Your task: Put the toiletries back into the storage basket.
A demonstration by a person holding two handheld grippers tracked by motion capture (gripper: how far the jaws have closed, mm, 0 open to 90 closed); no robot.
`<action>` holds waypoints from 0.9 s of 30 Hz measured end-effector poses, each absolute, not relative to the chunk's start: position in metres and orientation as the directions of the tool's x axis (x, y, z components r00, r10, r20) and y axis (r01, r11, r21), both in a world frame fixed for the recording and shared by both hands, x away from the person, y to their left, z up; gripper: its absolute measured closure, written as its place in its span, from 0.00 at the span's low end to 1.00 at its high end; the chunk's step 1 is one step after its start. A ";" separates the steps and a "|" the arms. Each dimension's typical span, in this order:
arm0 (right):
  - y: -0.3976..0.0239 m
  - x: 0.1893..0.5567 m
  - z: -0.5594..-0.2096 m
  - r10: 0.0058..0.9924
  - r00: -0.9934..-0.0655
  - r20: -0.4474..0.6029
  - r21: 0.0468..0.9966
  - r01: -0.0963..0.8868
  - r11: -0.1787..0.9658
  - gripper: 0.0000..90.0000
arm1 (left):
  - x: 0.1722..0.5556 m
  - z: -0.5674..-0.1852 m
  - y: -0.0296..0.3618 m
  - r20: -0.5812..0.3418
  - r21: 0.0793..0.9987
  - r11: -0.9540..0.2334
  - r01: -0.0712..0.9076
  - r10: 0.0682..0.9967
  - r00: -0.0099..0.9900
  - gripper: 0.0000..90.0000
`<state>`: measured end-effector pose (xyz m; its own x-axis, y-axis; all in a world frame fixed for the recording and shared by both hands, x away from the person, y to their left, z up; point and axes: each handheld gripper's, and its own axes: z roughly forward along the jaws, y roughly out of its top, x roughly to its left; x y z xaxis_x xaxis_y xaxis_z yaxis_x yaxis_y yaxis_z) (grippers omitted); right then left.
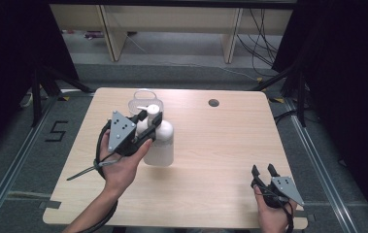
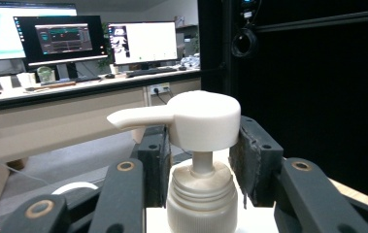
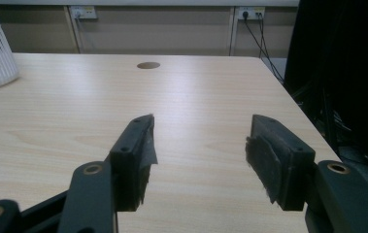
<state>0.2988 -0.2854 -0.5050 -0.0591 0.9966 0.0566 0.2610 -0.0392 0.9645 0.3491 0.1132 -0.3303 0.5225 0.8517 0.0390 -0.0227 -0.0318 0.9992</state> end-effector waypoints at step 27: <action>-0.285 0.302 -0.506 0.996 -0.084 0.021 0.970 0.244 0.000 0.47 | 0.373 -0.329 0.148 0.051 0.998 -0.038 -0.039 0.904 0.424 0.66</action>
<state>0.3022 -0.2849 -0.5064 -0.0842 0.9962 0.0214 0.2435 -0.0003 0.9699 0.3733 0.1485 -0.3289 0.4243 0.9040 0.0514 -0.0393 -0.0383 0.9985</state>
